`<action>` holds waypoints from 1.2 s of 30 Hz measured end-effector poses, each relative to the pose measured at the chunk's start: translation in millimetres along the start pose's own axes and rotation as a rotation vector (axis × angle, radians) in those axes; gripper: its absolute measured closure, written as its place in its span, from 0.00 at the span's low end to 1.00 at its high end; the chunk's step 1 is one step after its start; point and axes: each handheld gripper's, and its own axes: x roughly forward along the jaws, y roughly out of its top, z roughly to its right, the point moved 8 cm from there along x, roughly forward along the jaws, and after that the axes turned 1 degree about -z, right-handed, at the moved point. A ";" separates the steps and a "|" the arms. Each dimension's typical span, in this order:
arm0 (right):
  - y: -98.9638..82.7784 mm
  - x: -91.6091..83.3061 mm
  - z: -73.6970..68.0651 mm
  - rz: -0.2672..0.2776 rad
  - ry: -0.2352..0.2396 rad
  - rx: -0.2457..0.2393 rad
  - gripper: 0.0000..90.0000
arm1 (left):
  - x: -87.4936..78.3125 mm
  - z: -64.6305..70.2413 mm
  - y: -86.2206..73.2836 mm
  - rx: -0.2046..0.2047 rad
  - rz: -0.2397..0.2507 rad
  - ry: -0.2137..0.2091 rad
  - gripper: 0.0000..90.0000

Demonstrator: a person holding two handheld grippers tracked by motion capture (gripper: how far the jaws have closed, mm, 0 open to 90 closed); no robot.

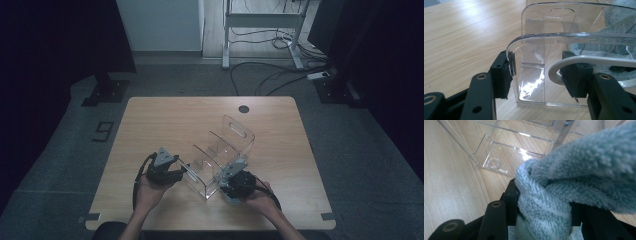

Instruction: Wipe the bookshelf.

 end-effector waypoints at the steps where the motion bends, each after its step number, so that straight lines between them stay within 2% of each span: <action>1: -0.2 -0.7 0.4 0.000 -0.001 0.000 0.61 | 0.1 -0.5 0.2 -0.001 0.001 0.003 0.50; 11: -5.7 -13.3 6.5 -0.006 -0.013 0.021 0.61 | -1.2 -8.2 -0.4 -0.008 -0.003 0.019 0.50; 17: -5.7 -22.3 5.8 0.013 0.002 0.034 0.61 | -2.6 -13.7 -1.4 -0.017 -0.002 0.027 0.50; 25: 3.6 -23.4 -14.3 0.028 0.054 -0.015 0.61 | -3.4 -16.7 -2.2 -0.016 -0.001 0.032 0.50; 36: 20.4 -19.7 -46.3 0.070 0.124 -0.069 0.61 | -2.4 -9.2 -1.7 -0.021 0.002 0.042 0.50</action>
